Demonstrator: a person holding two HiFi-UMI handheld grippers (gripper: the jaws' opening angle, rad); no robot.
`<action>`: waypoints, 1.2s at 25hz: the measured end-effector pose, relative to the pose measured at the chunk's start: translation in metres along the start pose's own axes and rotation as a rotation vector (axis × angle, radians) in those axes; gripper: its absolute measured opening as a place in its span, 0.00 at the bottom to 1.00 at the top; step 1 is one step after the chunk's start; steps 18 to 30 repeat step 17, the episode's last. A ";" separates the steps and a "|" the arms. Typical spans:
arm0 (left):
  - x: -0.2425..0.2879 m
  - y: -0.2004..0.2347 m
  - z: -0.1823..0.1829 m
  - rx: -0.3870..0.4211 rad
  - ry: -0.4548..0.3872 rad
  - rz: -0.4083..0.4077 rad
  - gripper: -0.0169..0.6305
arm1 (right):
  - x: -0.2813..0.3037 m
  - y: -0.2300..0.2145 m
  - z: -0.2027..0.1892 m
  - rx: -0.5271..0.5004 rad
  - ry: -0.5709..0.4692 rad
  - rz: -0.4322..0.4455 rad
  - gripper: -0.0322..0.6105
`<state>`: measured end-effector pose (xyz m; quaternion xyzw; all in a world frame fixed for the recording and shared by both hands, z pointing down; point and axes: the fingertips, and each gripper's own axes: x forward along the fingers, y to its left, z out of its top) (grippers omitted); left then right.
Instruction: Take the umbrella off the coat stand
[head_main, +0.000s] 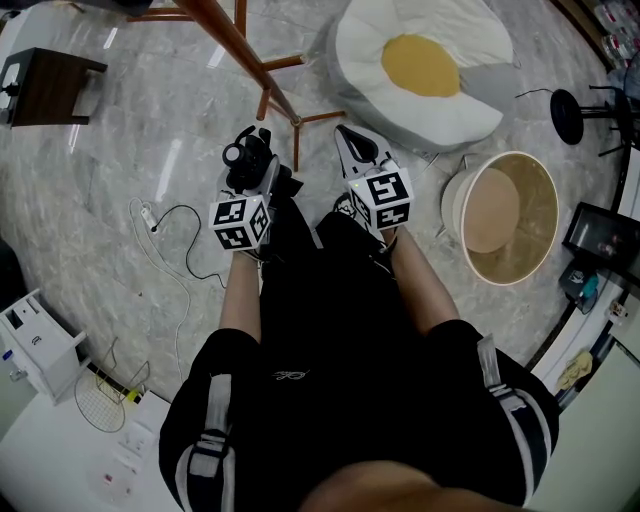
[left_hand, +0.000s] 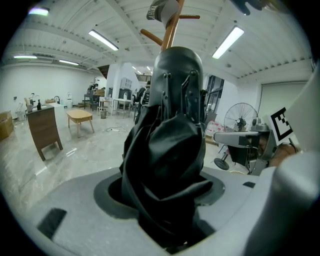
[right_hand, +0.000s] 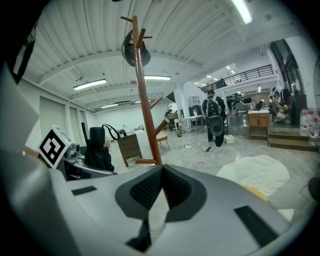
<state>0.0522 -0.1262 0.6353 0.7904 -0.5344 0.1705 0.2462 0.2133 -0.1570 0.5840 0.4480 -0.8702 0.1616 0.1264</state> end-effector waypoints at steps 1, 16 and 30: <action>0.000 -0.001 0.000 0.001 0.001 -0.001 0.46 | 0.000 -0.001 -0.001 0.002 0.000 -0.002 0.05; 0.000 -0.005 0.002 0.007 0.002 -0.006 0.46 | -0.002 -0.003 0.001 0.001 0.000 -0.002 0.05; -0.001 -0.005 0.002 0.008 0.001 -0.006 0.46 | -0.003 -0.003 0.001 0.001 0.000 -0.001 0.05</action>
